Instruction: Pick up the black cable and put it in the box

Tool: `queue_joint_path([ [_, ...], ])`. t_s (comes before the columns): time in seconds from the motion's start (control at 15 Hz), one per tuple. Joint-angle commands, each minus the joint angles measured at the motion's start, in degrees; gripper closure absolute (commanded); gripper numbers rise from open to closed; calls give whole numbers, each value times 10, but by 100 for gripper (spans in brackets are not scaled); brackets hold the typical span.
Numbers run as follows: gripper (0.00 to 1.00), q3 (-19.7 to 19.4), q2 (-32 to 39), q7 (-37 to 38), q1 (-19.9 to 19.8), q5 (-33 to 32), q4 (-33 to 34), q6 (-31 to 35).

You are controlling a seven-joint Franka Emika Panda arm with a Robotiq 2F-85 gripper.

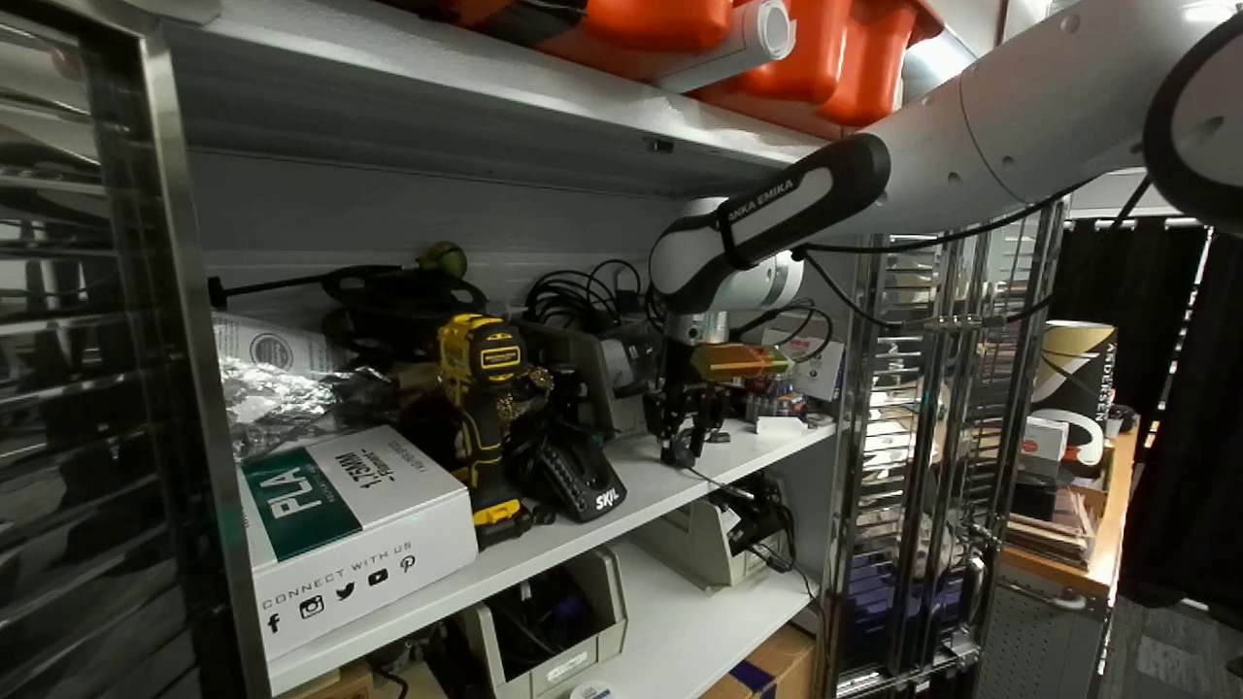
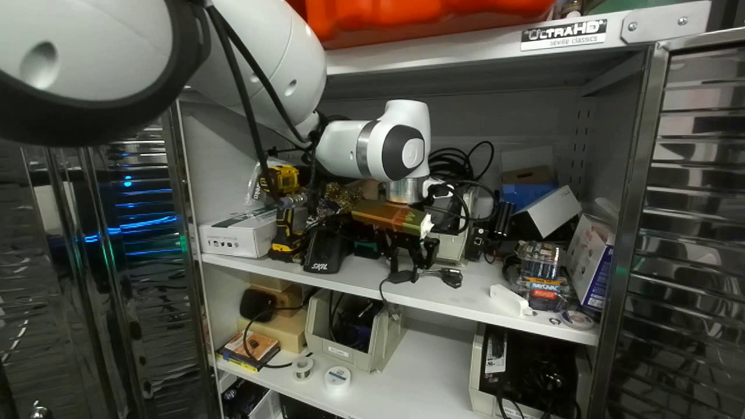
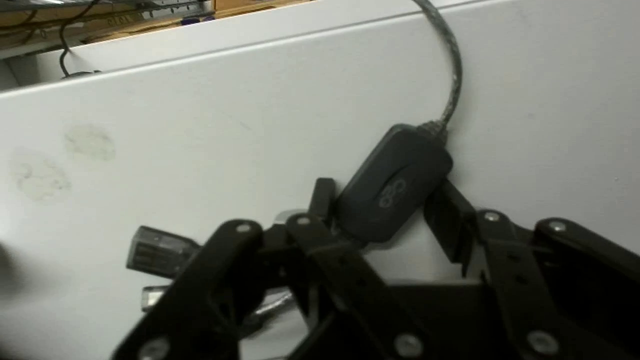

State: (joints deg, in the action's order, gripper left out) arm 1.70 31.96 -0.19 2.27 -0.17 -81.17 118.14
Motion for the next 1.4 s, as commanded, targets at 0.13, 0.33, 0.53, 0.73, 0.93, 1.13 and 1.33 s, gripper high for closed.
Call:
queue_joint_path([
  [0.13,81,3,-44,10,4,6,-56,-12],
  [0.33,82,6,-71,0,8,3,-99,-9],
  [0.53,82,10,-108,-7,13,-2,-157,-1],
  [0.73,82,11,-160,0,23,-16,-234,50],
  [0.93,84,13,-214,-1,32,-48,-320,126],
  [1.13,86,7,-264,29,43,-118,-405,230],
  [1.33,86,2,-305,77,42,-198,-477,340],
])
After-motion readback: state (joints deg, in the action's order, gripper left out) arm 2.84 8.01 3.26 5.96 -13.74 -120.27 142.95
